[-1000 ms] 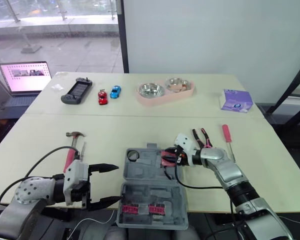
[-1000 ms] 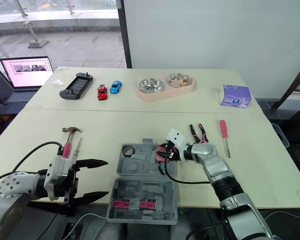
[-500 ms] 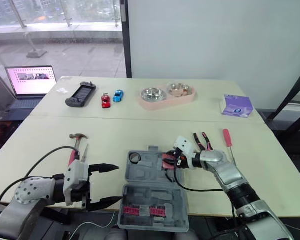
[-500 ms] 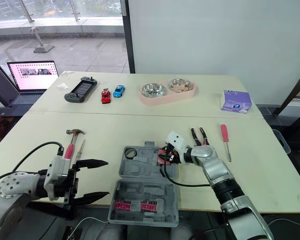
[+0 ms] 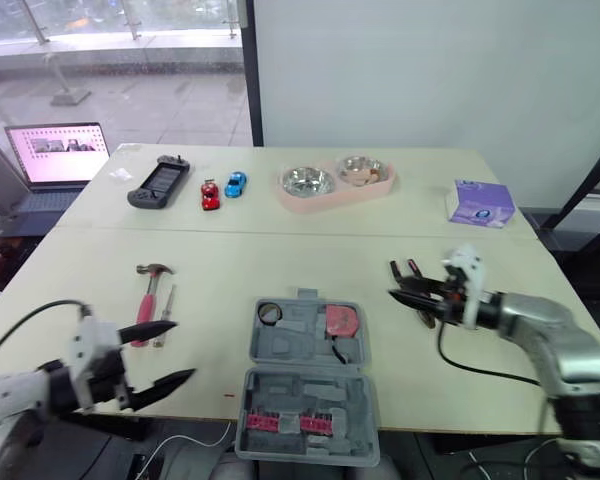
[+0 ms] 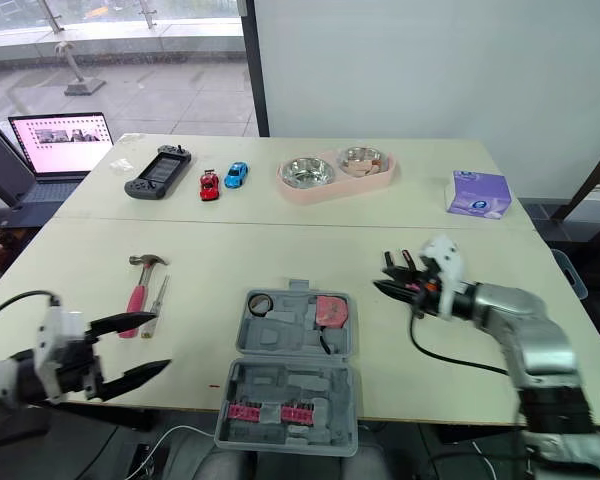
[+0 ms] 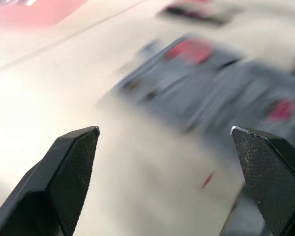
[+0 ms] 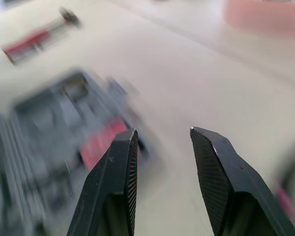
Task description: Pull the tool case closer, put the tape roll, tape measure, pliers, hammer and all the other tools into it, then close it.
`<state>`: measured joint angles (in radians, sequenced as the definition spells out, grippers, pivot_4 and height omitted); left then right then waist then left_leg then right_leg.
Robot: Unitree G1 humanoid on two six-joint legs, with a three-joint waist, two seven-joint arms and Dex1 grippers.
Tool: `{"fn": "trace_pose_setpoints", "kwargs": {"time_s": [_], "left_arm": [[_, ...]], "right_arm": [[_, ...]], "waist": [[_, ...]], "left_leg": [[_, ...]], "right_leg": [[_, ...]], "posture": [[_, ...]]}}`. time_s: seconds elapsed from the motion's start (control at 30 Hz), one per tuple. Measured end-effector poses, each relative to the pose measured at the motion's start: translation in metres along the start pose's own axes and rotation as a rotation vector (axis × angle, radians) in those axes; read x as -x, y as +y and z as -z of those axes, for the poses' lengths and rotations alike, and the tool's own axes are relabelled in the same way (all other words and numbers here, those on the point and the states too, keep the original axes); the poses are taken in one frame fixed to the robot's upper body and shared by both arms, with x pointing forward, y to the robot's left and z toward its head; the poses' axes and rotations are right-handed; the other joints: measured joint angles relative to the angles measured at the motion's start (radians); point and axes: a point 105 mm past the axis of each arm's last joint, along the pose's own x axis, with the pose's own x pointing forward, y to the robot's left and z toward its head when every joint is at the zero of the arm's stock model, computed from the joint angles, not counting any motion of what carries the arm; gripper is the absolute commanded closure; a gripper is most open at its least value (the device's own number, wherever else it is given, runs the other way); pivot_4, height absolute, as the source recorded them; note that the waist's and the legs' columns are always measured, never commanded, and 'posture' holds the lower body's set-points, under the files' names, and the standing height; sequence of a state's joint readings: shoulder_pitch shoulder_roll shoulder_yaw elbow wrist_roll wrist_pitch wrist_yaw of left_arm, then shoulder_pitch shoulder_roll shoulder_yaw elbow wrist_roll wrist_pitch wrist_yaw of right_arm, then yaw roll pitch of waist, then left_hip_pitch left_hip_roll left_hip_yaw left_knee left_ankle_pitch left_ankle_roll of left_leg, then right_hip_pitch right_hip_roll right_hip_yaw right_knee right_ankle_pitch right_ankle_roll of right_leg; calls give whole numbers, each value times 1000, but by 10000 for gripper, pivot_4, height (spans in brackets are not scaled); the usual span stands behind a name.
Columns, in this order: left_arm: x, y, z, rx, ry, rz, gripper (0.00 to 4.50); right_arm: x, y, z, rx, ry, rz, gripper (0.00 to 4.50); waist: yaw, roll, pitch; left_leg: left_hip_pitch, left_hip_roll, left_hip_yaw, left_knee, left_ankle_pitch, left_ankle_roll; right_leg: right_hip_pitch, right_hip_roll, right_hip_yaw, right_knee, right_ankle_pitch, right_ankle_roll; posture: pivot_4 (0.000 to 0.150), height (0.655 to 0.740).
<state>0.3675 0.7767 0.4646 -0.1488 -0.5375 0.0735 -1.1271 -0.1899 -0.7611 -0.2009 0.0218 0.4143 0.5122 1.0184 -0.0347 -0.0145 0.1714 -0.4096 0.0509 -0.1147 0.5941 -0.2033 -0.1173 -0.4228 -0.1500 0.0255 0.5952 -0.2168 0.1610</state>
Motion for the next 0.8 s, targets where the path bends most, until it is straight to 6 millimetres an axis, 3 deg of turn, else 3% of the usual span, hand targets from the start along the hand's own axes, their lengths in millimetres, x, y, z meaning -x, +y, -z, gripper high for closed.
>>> {"fn": "trace_pose_setpoints", "kwargs": {"time_s": [0.07,0.2,0.3,0.37,0.8], "left_arm": [[23,16,13,13,55,-97,0],[70,44,35,43,118,-307,0],[106,47,55,102,172,-424,0],[113,44,62,121,186,-438,0],[112,47,65,116,166,-431,0]], "right_arm": [[17,-13,10,-17,32,63,18247],[53,-29,34,-19,107,168,518],[77,-38,56,-24,173,245,518],[82,-41,59,-17,173,262,518],[81,-34,58,50,159,209,518]], "waist": [[-5,0,0],[-13,-1,1],[-23,0,1],[-29,-1,1],[-31,-1,1]], "left_leg": [[0,0,1,2,0,0],[0,0,1,4,-2,-3],[-1,0,5,2,-3,-5],[-2,0,6,2,-3,-5],[-1,0,5,1,-2,-3]], "right_leg": [[0,0,0,-1,0,-1],[-3,-1,0,-8,0,-1],[-1,-3,0,-16,1,-1],[-2,-3,0,-17,1,-1],[1,-2,0,-12,2,-3]], "posture": [[1500,7400],[1500,7400],[1500,7400],[1500,7400],[1500,7400]]}}
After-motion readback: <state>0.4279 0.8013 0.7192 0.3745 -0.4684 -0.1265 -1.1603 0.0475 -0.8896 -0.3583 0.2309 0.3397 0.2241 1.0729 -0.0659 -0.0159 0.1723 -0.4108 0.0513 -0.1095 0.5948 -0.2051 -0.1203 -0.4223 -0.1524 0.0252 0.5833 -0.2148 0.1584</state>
